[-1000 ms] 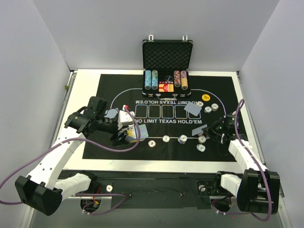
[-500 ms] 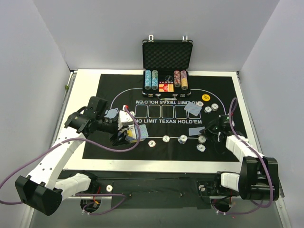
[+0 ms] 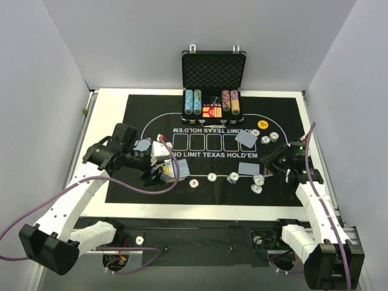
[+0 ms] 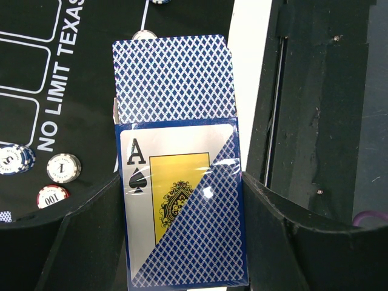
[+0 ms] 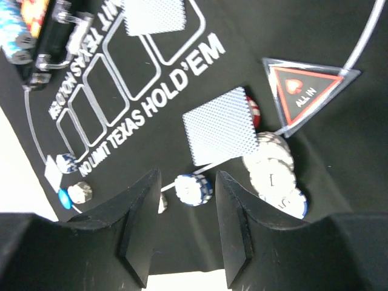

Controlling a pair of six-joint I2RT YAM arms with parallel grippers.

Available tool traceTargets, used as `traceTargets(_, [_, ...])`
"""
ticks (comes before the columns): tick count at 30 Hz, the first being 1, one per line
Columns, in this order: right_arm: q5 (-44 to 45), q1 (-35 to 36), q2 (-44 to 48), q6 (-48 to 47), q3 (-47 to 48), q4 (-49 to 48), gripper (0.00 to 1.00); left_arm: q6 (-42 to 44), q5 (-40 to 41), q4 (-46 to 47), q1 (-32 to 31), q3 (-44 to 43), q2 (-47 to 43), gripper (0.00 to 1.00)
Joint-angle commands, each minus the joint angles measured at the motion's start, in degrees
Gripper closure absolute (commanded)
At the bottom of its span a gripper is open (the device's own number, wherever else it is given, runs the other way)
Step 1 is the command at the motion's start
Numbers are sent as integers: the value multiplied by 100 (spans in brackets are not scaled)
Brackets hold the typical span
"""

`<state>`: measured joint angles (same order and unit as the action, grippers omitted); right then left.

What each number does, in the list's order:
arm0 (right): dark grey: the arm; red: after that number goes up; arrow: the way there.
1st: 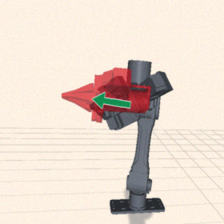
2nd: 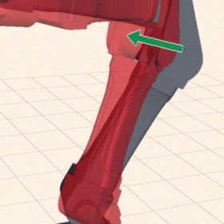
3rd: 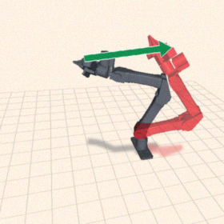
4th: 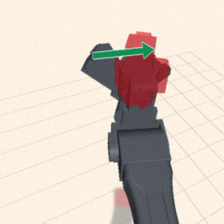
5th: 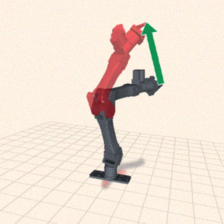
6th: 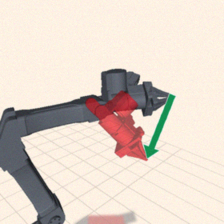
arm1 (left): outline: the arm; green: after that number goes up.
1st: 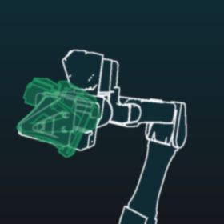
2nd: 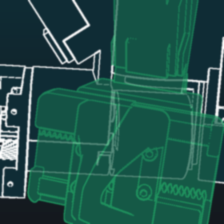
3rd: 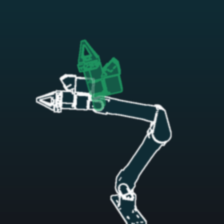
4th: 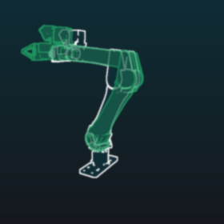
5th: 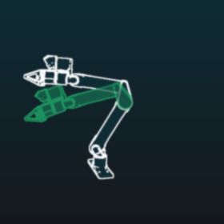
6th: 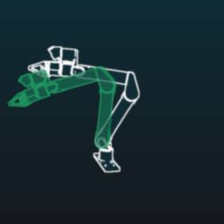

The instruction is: Distribute texas hold em gaming equipment

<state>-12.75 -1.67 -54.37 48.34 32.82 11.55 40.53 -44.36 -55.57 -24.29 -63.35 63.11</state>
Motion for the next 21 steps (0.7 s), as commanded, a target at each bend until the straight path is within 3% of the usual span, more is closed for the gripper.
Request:
traceTargets(1, [-59, 402, 356, 9, 602, 471, 62, -63, -266, 152, -32, -151, -115, 97])
traceTargets(11, [-1220, 3284, -565, 141, 1903, -680, 48, -90, -214, 231, -49, -142, -62, 97])
traceTargets(15, [-1335, 4015, -1031, 211, 2281, -1093, 47, -81, -196, 213, -49, -133, -80, 97])
traceTargets(21, [-1256, 4693, -1830, -96, 2975, -848, 46, -72, -196, 178, -49, -151, -89, 97])
